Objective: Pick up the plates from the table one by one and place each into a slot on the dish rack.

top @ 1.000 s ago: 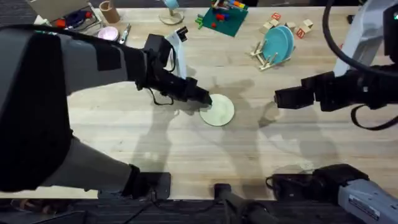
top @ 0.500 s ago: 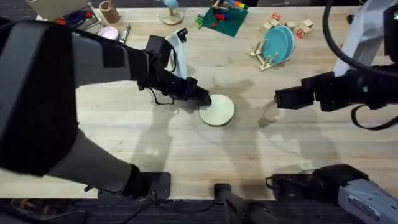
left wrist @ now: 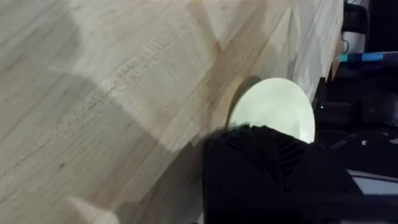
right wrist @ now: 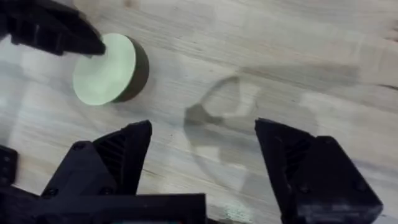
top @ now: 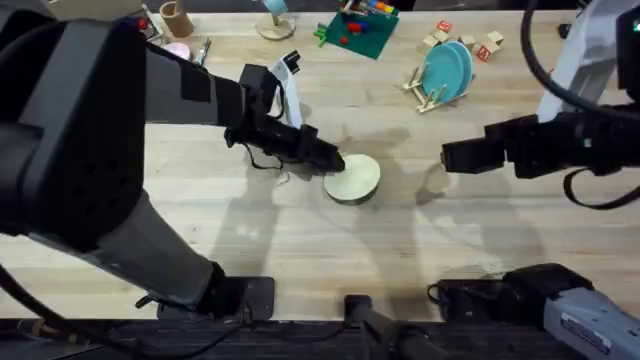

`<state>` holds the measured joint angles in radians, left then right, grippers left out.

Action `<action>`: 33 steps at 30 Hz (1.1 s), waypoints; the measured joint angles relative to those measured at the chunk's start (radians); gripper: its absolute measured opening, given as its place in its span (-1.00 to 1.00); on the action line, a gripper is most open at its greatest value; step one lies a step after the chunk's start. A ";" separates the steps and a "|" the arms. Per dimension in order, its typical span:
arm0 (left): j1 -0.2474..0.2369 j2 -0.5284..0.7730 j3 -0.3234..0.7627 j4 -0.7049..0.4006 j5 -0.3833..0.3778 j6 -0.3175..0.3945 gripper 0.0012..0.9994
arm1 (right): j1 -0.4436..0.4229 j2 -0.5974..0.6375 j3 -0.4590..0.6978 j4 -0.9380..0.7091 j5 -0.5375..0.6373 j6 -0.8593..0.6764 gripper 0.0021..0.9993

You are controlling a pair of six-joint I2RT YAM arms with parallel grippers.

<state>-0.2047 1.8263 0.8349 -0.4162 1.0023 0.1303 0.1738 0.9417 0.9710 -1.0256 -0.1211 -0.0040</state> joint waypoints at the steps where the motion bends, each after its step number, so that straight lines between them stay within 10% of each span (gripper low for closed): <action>1: 0.000 0.000 0.000 0.000 0.000 0.000 -0.92 | 0.000 0.000 0.000 0.000 0.000 0.012 0.99; 33: 0.000 0.000 0.000 0.001 0.000 0.000 -0.93 | 0.077 0.172 -0.340 0.565 -0.328 0.626 0.99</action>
<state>-0.2047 1.8263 0.8349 -0.4156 1.0019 0.1303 0.2509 1.1140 0.6308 -0.4607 -0.4493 0.6217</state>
